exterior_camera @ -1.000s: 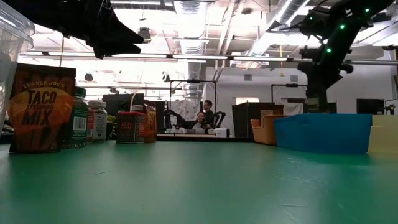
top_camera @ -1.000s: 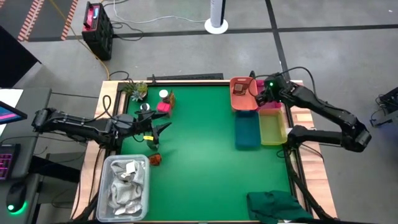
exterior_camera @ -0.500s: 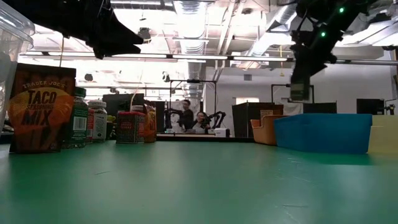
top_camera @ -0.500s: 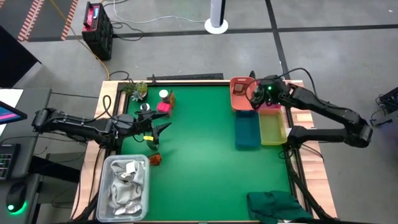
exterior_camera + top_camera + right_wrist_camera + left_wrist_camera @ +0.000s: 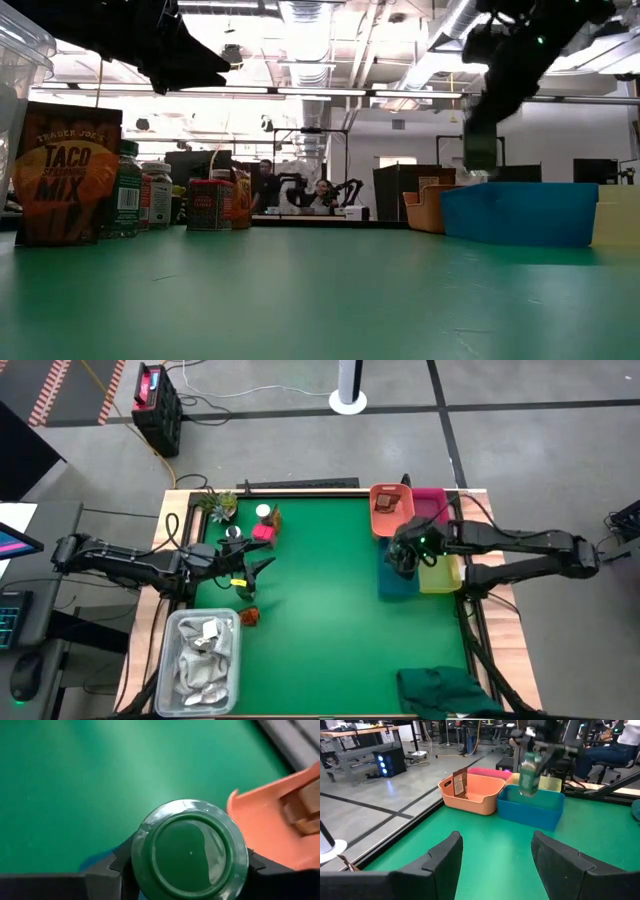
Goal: Sort spices by type
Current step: Put the right green seasoning bottle into the blue bin, then put the green seasoning bottle into the blue bin
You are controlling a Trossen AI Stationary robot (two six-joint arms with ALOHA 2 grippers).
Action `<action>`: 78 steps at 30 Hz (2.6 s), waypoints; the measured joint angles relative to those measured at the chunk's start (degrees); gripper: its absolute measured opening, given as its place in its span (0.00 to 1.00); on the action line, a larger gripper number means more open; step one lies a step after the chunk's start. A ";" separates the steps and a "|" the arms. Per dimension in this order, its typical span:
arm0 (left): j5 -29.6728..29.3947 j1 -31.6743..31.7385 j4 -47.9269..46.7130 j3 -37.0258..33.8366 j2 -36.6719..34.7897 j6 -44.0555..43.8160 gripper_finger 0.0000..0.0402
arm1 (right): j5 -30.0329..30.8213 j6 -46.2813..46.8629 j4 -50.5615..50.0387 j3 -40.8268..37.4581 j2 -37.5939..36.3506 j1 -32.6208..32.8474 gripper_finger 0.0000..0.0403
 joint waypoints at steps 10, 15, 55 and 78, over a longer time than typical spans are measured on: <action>0.01 0.00 0.00 0.00 -0.01 -0.12 0.56 | 0.16 2.97 9.76 -9.71 0.05 1.09 0.58; 0.01 0.01 -0.01 0.00 0.00 -0.12 0.56 | 0.79 3.72 10.46 -11.28 0.01 -0.58 0.66; -7.59 0.01 -23.84 8.47 -0.01 -6.19 0.56 | 3.26 -8.20 41.09 5.71 27.31 11.19 0.67; 19.89 -0.09 -61.30 21.47 2.85 -15.08 0.60 | -0.71 -14.83 41.75 17.50 43.06 9.97 0.67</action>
